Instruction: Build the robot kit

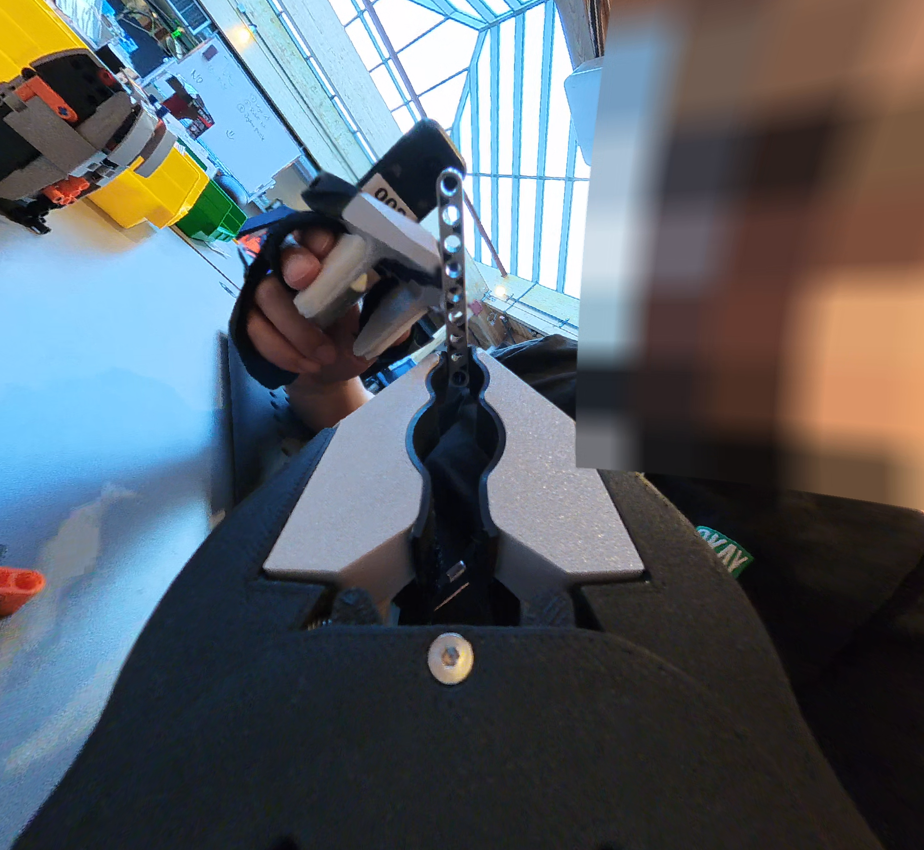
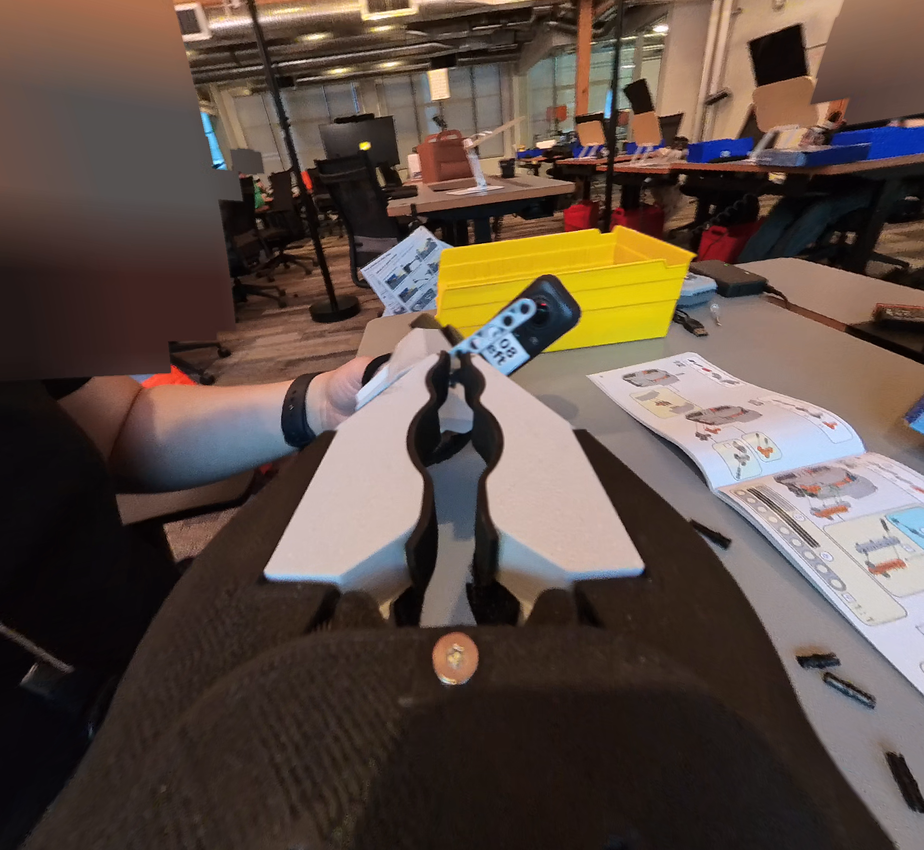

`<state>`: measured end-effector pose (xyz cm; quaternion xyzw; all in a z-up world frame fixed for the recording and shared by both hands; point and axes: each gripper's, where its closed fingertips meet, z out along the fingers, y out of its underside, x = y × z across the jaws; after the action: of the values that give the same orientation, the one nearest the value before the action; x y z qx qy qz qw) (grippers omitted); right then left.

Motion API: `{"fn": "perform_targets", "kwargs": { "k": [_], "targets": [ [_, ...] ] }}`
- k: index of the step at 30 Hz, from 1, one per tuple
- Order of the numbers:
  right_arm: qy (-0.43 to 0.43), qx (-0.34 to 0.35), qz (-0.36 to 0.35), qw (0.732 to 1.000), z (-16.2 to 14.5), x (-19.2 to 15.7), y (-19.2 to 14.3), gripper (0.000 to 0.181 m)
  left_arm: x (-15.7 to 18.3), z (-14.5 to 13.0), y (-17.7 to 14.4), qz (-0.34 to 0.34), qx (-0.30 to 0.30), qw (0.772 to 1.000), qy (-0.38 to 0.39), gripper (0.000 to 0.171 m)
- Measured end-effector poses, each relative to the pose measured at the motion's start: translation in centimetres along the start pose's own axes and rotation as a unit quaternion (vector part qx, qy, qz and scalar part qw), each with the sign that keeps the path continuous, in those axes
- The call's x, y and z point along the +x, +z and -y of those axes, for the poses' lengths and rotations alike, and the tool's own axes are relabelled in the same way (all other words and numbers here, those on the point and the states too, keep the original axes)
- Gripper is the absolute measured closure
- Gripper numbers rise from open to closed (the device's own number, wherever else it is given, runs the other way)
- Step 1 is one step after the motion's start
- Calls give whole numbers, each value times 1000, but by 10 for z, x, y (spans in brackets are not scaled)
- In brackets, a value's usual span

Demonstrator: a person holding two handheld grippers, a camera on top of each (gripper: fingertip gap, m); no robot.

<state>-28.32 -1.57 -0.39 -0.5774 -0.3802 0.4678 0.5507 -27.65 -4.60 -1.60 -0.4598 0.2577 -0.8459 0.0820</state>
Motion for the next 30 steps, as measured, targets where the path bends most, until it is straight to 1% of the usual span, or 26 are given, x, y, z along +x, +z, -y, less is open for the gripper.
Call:
{"fn": "perform_targets", "kwargs": {
  "k": [2, 3, 4, 5, 7, 8, 10, 13, 15, 16, 18, 22, 30],
  "targets": [
    [44, 6, -24, 999, 2, 15, 0, 168, -4, -1, 0, 18, -5, 1000, 9, 168],
    [89, 4, -24, 996, 1, 23, 2, 162, -5, -2, 1, 22, -9, 1000, 11, 168],
    [140, 2, -5, 990, 1, 26, 5, 152, -5, -2, 1, 22, -10, 1000, 12, 168],
    [192, 1, 28, 981, 2, 24, 7, 149, -5, -2, 1, 26, -10, 1000, 12, 168],
    [273, -11, 79, 959, 2, 19, 11, 150, -8, -3, 0, 35, -11, 999, 12, 168],
    [290, -16, 86, 953, 0, 18, 12, 150, -8, -4, 0, 36, -13, 999, 12, 168],
    [292, -37, 97, 951, -7, 14, 13, 172, -13, -6, 0, 49, -18, 999, 13, 168],
    [315, -24, 101, 943, -3, 13, 12, 174, -12, -3, 0, 51, -12, 998, 23, 167],
    [328, -20, 104, 939, -2, 13, 9, 175, -11, 8, -4, 51, 20, 998, 30, 152],
    [327, -22, 101, 939, -4, 15, 9, 175, -11, 13, -8, 53, 37, 997, 31, 153],
    [327, -19, 94, 940, -5, 17, 9, 175, -11, 19, -13, 57, 53, 996, 39, 160],
    [328, -17, 91, 940, -5, 19, 9, 175, -14, 19, -11, 75, 43, 995, 59, 161],
    [328, -26, 98, 939, -9, 16, 11, 174, -17, 16, -8, 79, 29, 995, 57, 168]
  ]
}}
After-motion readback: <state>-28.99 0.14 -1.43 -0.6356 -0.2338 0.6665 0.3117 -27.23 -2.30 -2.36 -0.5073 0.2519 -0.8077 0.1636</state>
